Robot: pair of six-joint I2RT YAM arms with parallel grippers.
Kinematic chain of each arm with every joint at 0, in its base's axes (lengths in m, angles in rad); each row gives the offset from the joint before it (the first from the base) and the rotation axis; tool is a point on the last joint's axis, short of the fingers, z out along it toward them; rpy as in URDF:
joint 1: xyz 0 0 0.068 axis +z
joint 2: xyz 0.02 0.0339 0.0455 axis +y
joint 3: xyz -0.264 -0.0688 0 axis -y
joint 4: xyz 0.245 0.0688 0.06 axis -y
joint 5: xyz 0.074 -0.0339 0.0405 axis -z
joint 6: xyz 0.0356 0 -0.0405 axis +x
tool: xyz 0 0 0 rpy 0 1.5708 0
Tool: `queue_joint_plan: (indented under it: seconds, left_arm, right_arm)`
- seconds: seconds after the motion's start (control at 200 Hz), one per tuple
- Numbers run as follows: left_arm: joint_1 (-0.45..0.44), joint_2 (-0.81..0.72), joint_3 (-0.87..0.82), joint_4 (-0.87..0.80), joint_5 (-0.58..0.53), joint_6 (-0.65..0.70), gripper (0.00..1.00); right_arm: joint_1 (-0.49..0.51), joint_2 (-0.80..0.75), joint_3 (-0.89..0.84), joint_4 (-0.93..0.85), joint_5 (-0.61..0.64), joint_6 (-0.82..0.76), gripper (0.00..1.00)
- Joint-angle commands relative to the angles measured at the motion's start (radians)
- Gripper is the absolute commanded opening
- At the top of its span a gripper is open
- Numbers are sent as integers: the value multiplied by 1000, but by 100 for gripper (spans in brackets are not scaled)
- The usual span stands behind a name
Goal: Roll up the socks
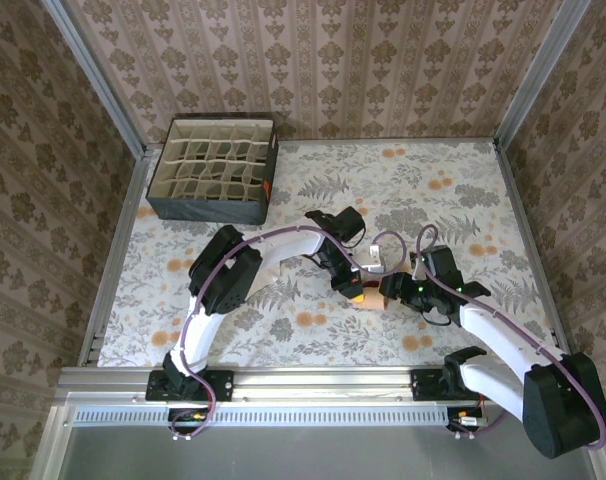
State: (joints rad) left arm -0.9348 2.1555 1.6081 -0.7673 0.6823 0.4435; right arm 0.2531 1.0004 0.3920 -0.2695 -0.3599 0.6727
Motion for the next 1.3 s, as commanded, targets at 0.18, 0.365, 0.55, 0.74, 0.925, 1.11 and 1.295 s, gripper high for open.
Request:
queue_joint_plan:
  seconds: [0.18, 0.365, 0.55, 0.74, 0.925, 1.11, 1.295]
  left_arm:
    - [-6, 59, -20, -36, -3, -70, 0]
    - [-6, 64, -19, -6, -8, -100, 0]
    - [-12, 71, -14, 35, 1, -133, 2]
    - [-16, 1, -95, 129, -81, -120, 12]
    - [-14, -193, -299, 361, -162, -49, 22]
    - [-16, -369, -489, 586, -221, 18, 38]
    - [-78, -515, -687, 826, -346, 155, 49]
  right_arm:
    - [9, 63, -35, 102, -83, 62, 59]
    - [35, 155, -11, 96, -88, 46, 59]
    - [55, 248, 21, 50, -74, 28, 48]
    - [55, 334, 85, -66, 3, -28, 13]
    - [54, 385, 151, -143, 41, -82, 2]
    - [54, 461, 204, -166, 39, -106, 0]
    - [55, 503, 249, -189, 31, -124, 0]
